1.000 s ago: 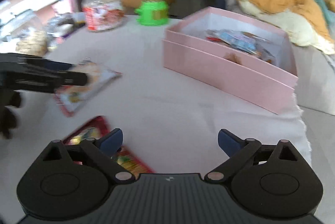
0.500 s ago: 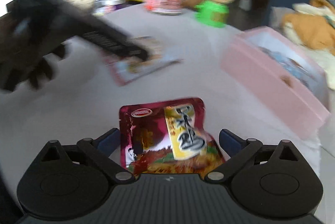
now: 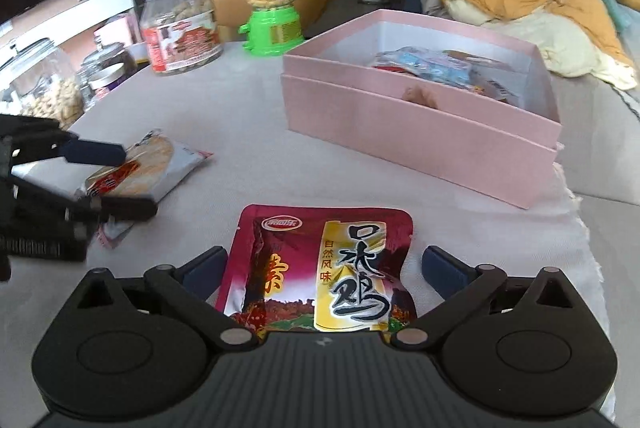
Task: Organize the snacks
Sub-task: 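Lift the rice cracker pack with the left tool while the right lifts the red chicken packet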
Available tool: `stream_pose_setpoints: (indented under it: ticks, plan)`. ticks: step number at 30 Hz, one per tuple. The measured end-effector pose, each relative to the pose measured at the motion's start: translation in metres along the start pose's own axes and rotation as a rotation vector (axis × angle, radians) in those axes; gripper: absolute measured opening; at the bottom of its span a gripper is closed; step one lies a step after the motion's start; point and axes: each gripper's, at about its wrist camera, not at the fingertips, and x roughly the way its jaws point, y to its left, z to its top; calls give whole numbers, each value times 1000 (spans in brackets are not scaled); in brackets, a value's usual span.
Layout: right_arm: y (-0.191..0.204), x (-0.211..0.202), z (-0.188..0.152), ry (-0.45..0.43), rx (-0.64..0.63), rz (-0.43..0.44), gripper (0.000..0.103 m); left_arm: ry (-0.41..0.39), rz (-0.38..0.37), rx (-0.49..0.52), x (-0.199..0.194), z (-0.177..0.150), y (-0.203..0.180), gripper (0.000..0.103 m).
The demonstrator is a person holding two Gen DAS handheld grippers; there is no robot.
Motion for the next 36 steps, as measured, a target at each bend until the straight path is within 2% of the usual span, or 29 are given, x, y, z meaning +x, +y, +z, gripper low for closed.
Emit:
stream_pose_setpoints:
  ticks: [7, 10, 14, 16, 18, 20, 23, 26, 28, 36]
  plan:
    - [-7, -2, -2, -10, 44, -10, 103, 21, -28, -53, 1, 5, 6, 83]
    - [-8, -2, -2, -12, 51, -4, 103, 54, 21, -55, -1, 9, 9, 79]
    - [-11, -4, -2, -15, 59, 4, 103, 108, 82, -119, 4, 8, 27, 80]
    - [-11, -3, -1, -16, 61, 6, 103, 122, 59, -169, 8, 6, 39, 84]
    - [-11, -3, -1, -15, 61, 6, 103, 138, -2, -281, 13, 3, 55, 85]
    - [-10, -3, -1, -14, 58, 3, 103, 124, -34, -344, 16, 2, 64, 86]
    - [-9, -2, -1, -12, 53, -1, 103, 128, -18, -312, 20, 6, 57, 90]
    - [-8, -2, -1, -8, 44, -7, 103, 141, -19, -314, 22, 11, 52, 90]
    - [-7, -1, -1, -5, 37, -12, 103, 115, -16, -319, 18, 8, 48, 82]
    - [2, 3, 0, 22, -10, -42, 103, -48, -122, -433, -13, -23, 19, 82]
